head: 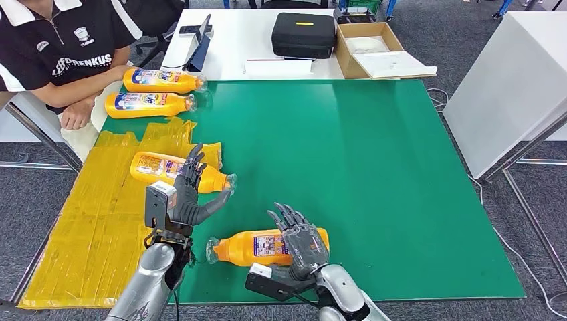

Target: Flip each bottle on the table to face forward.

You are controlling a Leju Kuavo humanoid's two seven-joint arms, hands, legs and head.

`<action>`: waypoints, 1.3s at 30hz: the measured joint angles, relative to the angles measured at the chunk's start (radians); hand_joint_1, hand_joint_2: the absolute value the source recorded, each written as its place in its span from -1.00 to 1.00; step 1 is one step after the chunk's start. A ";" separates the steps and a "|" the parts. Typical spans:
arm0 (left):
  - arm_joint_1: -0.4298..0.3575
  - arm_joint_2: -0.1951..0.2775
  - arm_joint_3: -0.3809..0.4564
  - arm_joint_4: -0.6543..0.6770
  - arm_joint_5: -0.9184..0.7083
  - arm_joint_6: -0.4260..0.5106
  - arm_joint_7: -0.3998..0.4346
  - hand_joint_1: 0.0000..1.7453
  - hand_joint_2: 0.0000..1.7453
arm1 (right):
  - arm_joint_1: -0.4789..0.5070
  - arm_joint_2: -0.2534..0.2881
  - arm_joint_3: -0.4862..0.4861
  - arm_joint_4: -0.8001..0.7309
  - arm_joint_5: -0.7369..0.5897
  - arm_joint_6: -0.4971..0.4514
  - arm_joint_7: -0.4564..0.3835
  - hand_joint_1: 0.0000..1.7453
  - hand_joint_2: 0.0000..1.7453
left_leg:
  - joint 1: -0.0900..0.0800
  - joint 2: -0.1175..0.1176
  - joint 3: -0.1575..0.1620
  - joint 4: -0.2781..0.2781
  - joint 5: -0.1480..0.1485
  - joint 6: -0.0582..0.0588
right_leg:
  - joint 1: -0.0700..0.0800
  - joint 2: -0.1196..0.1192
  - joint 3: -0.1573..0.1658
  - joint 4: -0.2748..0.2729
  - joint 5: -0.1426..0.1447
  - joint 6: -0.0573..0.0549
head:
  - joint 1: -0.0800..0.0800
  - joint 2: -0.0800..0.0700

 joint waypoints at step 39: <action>0.035 0.002 0.058 0.003 0.064 0.050 -0.016 -1.00 1.00 | -0.229 -0.076 0.023 0.344 -0.055 0.097 -0.031 0.98 1.00 | 0.000 0.002 0.018 0.000 0.001 0.001 | 0.000 0.001 0.016 -0.001 0.003 -0.001 | 0.000 0.000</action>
